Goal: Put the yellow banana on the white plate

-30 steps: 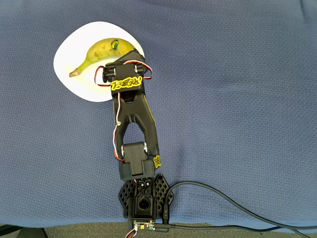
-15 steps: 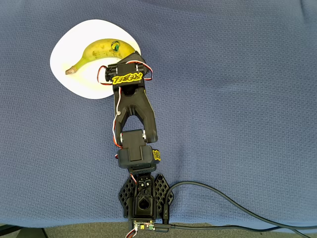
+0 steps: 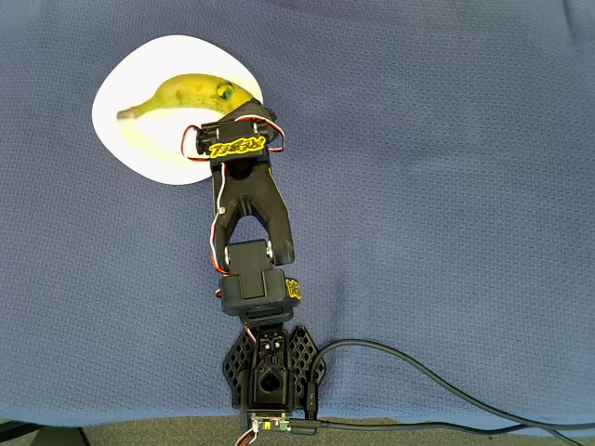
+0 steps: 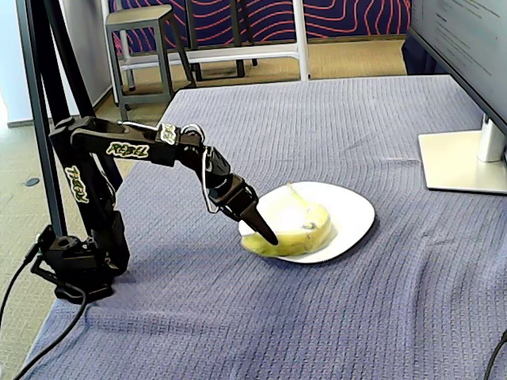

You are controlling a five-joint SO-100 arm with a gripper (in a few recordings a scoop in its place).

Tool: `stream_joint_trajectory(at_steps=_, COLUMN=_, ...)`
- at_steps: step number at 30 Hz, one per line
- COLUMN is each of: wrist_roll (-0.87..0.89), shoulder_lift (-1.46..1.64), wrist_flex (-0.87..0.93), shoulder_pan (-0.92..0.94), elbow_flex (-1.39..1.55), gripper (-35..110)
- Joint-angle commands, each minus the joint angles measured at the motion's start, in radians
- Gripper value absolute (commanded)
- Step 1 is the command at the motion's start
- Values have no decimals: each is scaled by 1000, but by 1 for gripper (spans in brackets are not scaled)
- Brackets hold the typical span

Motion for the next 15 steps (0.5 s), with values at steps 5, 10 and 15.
stream_joint_trajectory(at_steps=5, wrist_roll=-12, shoulder_lift=5, wrist_flex=-18, shoulder_pan=11, elbow_flex=-8, gripper=21)
stream_joint_trajectory(at_steps=10, wrist_roll=-17, shoulder_lift=31, wrist_flex=-15, shoulder_pan=5, elbow_flex=-31, gripper=23)
stream_joint_trajectory(at_steps=15, wrist_roll=-52, shoulder_lift=100, wrist_flex=3, shoulder_pan=-23, elbow_flex=-63, gripper=13)
